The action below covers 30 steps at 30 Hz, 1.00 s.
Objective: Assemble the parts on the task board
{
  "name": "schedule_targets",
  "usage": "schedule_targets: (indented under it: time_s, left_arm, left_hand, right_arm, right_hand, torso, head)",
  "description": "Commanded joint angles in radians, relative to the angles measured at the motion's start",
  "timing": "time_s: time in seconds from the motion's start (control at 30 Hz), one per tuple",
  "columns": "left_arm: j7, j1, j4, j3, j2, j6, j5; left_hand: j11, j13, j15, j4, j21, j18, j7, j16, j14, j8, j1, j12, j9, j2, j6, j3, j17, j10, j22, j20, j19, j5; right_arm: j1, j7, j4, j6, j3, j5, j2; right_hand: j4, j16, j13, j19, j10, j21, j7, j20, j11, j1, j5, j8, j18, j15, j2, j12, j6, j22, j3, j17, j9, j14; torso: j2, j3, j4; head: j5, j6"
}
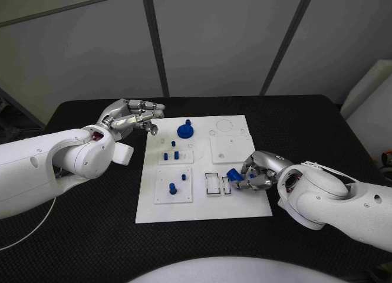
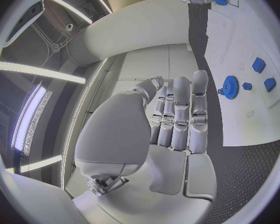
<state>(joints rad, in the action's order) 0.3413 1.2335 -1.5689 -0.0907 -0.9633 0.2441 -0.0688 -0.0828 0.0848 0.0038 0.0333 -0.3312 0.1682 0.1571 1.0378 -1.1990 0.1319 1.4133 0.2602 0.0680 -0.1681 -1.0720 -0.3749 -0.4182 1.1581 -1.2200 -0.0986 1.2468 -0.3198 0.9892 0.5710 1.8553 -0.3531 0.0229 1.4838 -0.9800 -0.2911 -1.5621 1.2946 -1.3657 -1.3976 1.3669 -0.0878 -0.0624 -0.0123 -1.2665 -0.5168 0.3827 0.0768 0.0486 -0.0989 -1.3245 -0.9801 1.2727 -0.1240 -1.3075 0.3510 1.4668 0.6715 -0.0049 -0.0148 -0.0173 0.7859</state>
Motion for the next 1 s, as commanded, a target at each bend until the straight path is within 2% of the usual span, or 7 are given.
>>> schedule_targets:
  time_s: [0.03,0.3,0.47,0.63,0.77,0.83,1.0]
  left_arm:
    - [0.005,0.001,-0.004,0.001,-0.001,-0.014,0.006]
    - [0.006,0.001,-0.003,0.001,-0.001,-0.015,0.006]
    - [0.006,0.001,-0.004,0.001,0.001,-0.016,0.006]
    - [0.006,0.001,-0.007,0.001,0.000,-0.016,0.006]
    - [0.006,0.001,-0.008,0.001,-0.001,-0.016,0.006]
    - [0.006,0.001,-0.009,0.001,-0.001,-0.016,0.006]
    - [0.005,0.001,-0.010,0.001,0.000,-0.017,0.006]
  left_hand:
    - [-0.002,0.001,0.001,0.001,0.007,0.013,0.000,-0.005,0.006,0.005,-0.004,0.005,0.000,0.003,0.000,0.006,0.002,-0.005,0.001,-0.003,-0.003,0.005]
    - [-0.001,0.001,0.001,0.002,0.008,0.013,0.000,-0.005,0.006,0.005,-0.004,0.006,0.000,0.004,0.000,0.007,0.002,-0.006,0.002,-0.003,-0.003,0.004]
    - [-0.001,0.001,0.001,0.002,0.008,0.013,0.000,-0.005,0.006,0.005,-0.004,0.006,0.000,0.004,0.000,0.007,0.002,-0.006,0.002,-0.003,-0.003,0.004]
    - [-0.001,0.001,0.001,0.002,0.008,0.013,0.000,-0.005,0.006,0.005,-0.004,0.006,0.000,0.004,0.000,0.007,0.002,-0.006,0.002,-0.003,-0.003,0.004]
    - [-0.001,0.001,0.001,0.002,0.008,0.013,0.000,-0.005,0.006,0.005,-0.004,0.006,0.000,0.004,0.000,0.007,0.002,-0.006,0.002,-0.003,-0.003,0.004]
    - [-0.001,0.001,0.001,0.002,0.008,0.013,0.000,-0.005,0.006,0.005,-0.004,0.006,0.000,0.004,0.000,0.007,0.002,-0.006,0.002,-0.003,-0.003,0.004]
    - [-0.001,0.001,0.001,0.001,0.008,0.013,0.000,-0.005,0.006,0.005,-0.004,0.007,0.000,0.005,0.001,0.007,0.002,-0.006,0.002,-0.003,-0.003,0.004]
  right_arm:
    - [-0.005,0.012,0.011,-0.036,0.004,0.006,-0.007]
    - [-0.005,0.003,0.061,-0.158,0.004,-0.007,-0.030]
    - [-0.005,-0.002,0.087,-0.197,0.003,-0.020,-0.040]
    - [-0.004,-0.006,0.093,-0.193,0.003,-0.036,-0.030]
    - [-0.004,-0.010,0.084,-0.160,0.003,-0.055,-0.005]
    - [-0.004,-0.012,0.077,-0.140,0.003,-0.067,0.011]
    - [-0.004,-0.014,0.061,-0.113,0.003,-0.084,0.049]
  right_hand:
    - [0.002,-0.006,0.014,-0.012,-0.012,0.008,0.004,0.001,0.003,-0.021,-0.025,0.011,-0.007,0.004,0.012,-0.011,-0.007,0.007,0.002,-0.256,0.010,0.102]
    - [0.000,-0.009,0.066,-0.026,-0.047,0.021,0.019,0.010,0.017,-0.034,-0.089,0.028,-0.011,0.015,0.040,-0.054,-0.027,0.026,0.006,-0.263,0.031,0.104]
    - [0.000,-0.009,0.073,-0.027,-0.051,0.022,0.021,0.012,0.019,-0.033,-0.099,0.030,-0.012,0.017,0.046,-0.060,-0.031,0.027,0.006,-0.263,0.035,0.104]
    - [0.000,-0.009,0.075,-0.028,-0.053,0.023,0.022,0.013,0.020,-0.032,-0.103,0.031,-0.012,0.017,0.048,-0.062,-0.032,0.029,0.006,-0.263,0.036,0.104]
    - [-0.001,-0.009,0.075,-0.028,-0.053,0.023,0.022,0.014,0.020,-0.025,-0.101,0.031,-0.012,0.018,0.046,-0.061,-0.033,0.029,0.002,-0.263,0.039,0.104]
    - [-0.002,-0.009,0.075,-0.028,-0.053,0.023,0.022,0.015,0.020,-0.009,-0.096,0.031,-0.012,0.018,0.048,-0.059,-0.033,0.029,-0.005,-0.263,0.042,0.104]
    - [-0.003,-0.009,0.072,-0.026,-0.051,0.022,0.026,0.016,0.022,0.043,-0.081,0.035,-0.012,0.020,0.057,-0.053,-0.041,0.028,-0.025,-0.263,0.053,0.104]
  torso:
    - [-0.002,0.0003,-0.0022]
    - [-0.003,-0.0005,-0.0012]
    - [-0.002,-0.0016,0.0015]
    - [0.001,-0.0016,0.0007]
    - [0.000,-0.0010,-0.0001]
    - [0.001,-0.0019,0.0012]
    - [0.001,-0.0012,0.0014]
  head:
    - [0.001,0.000]
    - [-0.001,-0.005]
    - [-0.004,-0.008]
    - [0.000,-0.009]
    - [0.002,-0.008]
    - [0.002,-0.008]
    - [0.006,-0.006]
